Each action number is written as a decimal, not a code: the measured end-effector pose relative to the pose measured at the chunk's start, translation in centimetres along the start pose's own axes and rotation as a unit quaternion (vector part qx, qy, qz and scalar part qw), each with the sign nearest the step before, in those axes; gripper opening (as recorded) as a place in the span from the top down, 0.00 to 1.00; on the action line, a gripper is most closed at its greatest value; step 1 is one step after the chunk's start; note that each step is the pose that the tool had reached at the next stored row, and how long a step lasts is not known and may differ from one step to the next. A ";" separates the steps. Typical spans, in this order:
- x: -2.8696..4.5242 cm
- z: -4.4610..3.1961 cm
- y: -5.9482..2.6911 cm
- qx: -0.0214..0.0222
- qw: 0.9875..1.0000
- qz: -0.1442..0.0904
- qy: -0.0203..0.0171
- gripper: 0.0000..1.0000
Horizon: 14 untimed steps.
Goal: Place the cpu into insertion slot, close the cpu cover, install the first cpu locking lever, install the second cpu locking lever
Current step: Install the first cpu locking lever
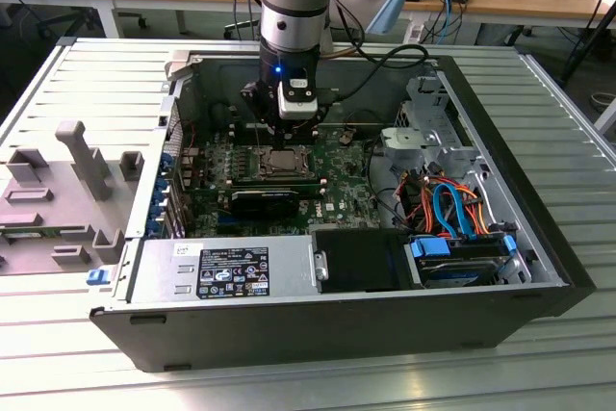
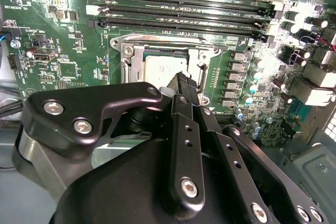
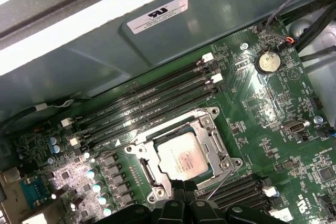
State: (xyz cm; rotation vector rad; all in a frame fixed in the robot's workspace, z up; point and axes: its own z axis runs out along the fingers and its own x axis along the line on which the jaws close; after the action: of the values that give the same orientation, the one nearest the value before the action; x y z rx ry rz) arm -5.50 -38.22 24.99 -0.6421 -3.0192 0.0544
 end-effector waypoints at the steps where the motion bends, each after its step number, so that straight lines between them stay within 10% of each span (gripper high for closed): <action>1: 0.00 0.00 0.00 0.000 1.000 -0.001 0.000 0.89; 14: 0.00 0.00 0.00 0.001 1.000 -0.013 -0.001 0.89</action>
State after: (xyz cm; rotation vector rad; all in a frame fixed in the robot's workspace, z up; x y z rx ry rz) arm -5.50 -38.22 24.99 -0.6033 -3.0277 0.0554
